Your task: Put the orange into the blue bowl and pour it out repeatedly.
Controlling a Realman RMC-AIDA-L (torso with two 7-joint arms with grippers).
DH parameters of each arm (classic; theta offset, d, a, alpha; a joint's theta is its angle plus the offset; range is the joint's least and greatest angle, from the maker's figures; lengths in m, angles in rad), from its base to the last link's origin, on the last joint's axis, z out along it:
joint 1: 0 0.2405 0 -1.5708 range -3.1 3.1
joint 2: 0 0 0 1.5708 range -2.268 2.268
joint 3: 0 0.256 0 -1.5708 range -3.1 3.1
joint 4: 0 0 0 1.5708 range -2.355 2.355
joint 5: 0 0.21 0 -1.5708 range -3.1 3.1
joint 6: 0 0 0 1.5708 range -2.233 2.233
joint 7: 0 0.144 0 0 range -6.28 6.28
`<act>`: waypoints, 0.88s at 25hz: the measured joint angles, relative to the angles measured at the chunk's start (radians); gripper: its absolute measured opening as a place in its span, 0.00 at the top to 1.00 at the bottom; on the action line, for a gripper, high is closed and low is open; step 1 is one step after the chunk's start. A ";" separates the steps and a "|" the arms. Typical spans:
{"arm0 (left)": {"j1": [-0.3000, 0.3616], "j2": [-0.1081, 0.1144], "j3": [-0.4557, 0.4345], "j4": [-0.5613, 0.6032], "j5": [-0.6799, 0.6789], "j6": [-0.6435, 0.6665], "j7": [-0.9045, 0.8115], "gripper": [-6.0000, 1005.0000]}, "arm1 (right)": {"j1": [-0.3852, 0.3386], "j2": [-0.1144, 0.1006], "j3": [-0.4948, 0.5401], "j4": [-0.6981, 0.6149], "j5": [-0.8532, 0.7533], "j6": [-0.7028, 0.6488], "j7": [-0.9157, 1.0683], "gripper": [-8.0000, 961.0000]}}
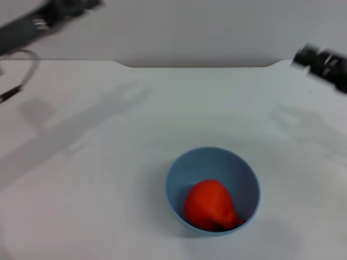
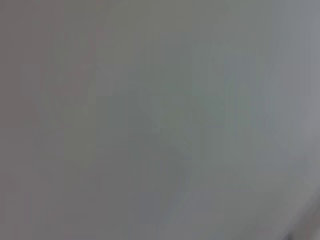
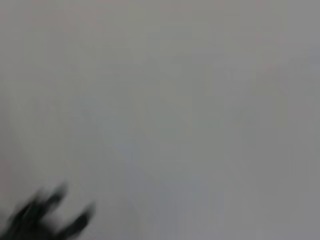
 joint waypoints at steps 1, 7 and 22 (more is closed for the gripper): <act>0.019 -0.001 -0.045 -0.044 -0.056 0.030 0.052 0.26 | -0.005 0.000 0.015 0.043 0.063 0.000 -0.044 0.57; 0.135 -0.009 -0.145 -0.273 -0.356 0.185 0.472 0.26 | -0.024 -0.002 0.143 0.374 0.425 0.016 -0.266 0.57; 0.204 -0.023 -0.210 -0.761 -0.564 0.113 1.857 0.26 | -0.017 0.010 0.434 0.902 0.570 0.068 -1.438 0.57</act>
